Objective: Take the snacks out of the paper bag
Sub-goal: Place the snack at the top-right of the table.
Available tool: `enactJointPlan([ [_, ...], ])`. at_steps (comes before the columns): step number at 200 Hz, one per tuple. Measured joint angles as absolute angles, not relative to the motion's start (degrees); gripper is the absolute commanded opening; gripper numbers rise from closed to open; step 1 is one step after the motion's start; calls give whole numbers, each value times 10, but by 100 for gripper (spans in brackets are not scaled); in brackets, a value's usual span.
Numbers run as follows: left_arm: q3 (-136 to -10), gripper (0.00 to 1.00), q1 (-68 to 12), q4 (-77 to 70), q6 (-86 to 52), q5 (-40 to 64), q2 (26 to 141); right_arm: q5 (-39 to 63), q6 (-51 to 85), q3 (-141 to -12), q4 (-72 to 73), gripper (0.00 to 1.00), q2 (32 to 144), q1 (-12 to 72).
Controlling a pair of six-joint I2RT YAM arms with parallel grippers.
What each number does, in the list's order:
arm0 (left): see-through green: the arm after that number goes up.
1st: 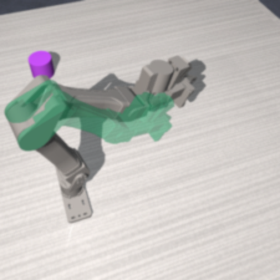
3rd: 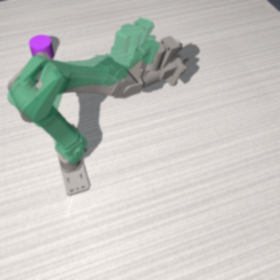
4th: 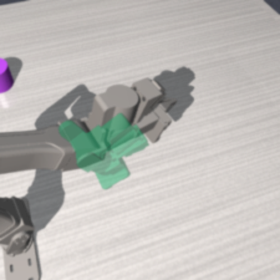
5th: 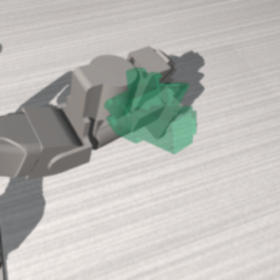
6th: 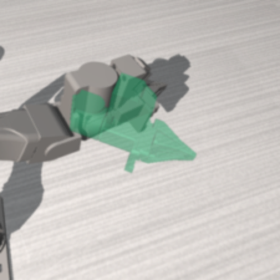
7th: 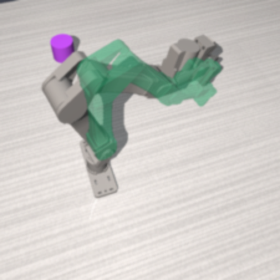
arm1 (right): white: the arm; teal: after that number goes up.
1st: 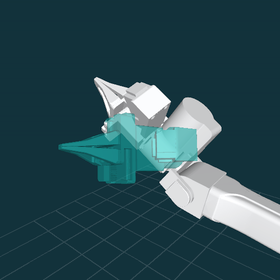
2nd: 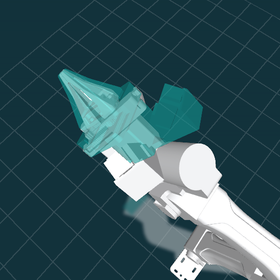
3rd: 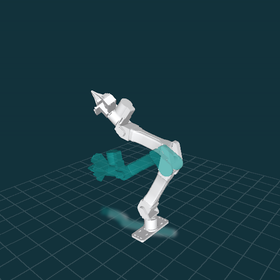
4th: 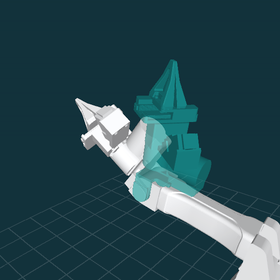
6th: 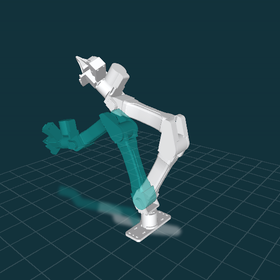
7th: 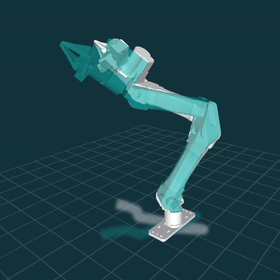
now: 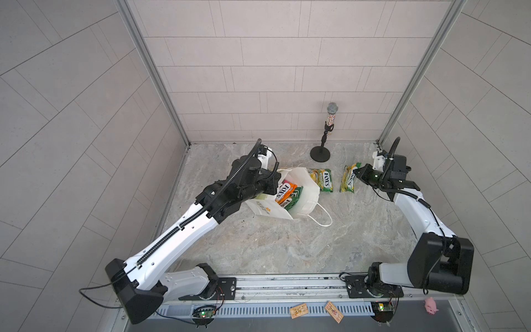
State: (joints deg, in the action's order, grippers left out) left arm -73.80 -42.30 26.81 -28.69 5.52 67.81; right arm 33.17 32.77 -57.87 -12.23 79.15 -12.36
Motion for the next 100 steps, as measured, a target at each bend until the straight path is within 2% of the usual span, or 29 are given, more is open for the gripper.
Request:
enactJointPlan([
  [100, -736, 0, -423, 267, -287, 57, 670, 452, 359, -723, -23, 0, 1048, -174],
])
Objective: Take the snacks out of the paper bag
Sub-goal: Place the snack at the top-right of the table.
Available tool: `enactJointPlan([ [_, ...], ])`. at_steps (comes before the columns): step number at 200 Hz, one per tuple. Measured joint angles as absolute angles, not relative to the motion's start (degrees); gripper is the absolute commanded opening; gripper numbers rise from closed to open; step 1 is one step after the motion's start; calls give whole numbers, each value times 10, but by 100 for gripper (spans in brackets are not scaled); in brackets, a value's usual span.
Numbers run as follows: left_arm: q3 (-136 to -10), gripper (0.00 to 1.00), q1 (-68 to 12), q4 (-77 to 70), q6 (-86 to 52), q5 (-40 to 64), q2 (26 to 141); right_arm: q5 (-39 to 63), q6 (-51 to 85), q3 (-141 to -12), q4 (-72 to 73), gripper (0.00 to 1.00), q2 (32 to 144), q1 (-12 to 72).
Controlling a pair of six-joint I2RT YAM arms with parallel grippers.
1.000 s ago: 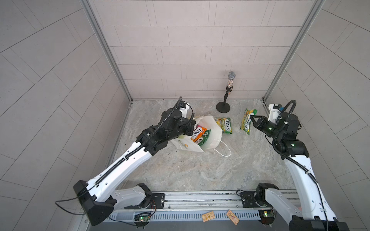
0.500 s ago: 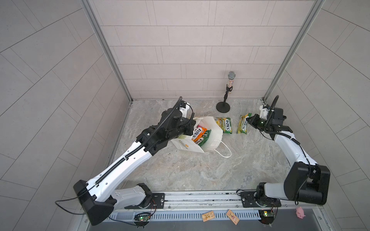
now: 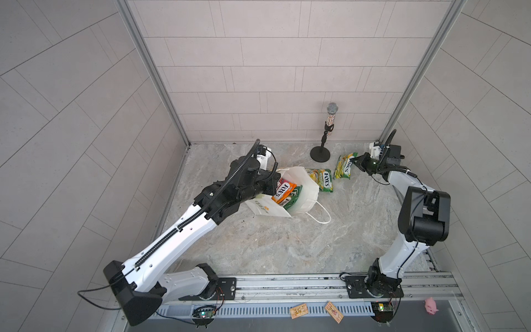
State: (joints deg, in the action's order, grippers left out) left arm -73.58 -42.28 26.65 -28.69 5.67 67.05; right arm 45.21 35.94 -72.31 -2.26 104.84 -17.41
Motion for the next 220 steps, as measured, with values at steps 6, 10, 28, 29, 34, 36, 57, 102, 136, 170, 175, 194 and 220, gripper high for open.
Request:
enactJointPlan([
  [6, -736, 0, -423, 267, -287, 57, 670, 456, 362, -723, -20, 0, 1062, -180],
  [10, -736, 0, -423, 267, -287, 58, 670, 457, 363, -722, -20, 0, 1067, -183],
  [28, -736, 0, -423, 266, -287, 58, 670, 457, 364, -710, -21, 0, 1079, -203],
  [29, -736, 0, -423, 266, -287, 58, 670, 457, 364, -709, -22, 0, 1079, -205],
  [34, -736, 0, -423, 267, -287, 58, 670, 457, 364, -706, -22, 0, 1079, -211],
  [36, -736, 0, -423, 266, -287, 58, 670, 456, 364, -705, -23, 0, 1080, -214],
  [57, -736, 0, -423, 266, -287, 58, 670, 450, 357, -701, -34, 0, 1083, -240],
  [102, -736, 0, -423, 266, -287, 59, 671, 393, 286, -745, -127, 0, 1125, -263],
  [136, -736, 0, -423, 266, -287, 60, 672, 362, 246, -782, -190, 1, 1151, -262],
  [170, -736, 0, -423, 266, -287, 61, 672, 333, 237, -787, -218, 28, 1151, -262],
  [175, -736, 0, -423, 266, -287, 62, 672, 330, 234, -787, -220, 31, 1151, -262],
  [194, -736, 0, -423, 266, -287, 62, 672, 319, 228, -784, -226, 45, 1149, -262],
  [220, -736, 0, -423, 266, -287, 63, 672, 310, 231, -747, -221, 59, 1117, -262],
])
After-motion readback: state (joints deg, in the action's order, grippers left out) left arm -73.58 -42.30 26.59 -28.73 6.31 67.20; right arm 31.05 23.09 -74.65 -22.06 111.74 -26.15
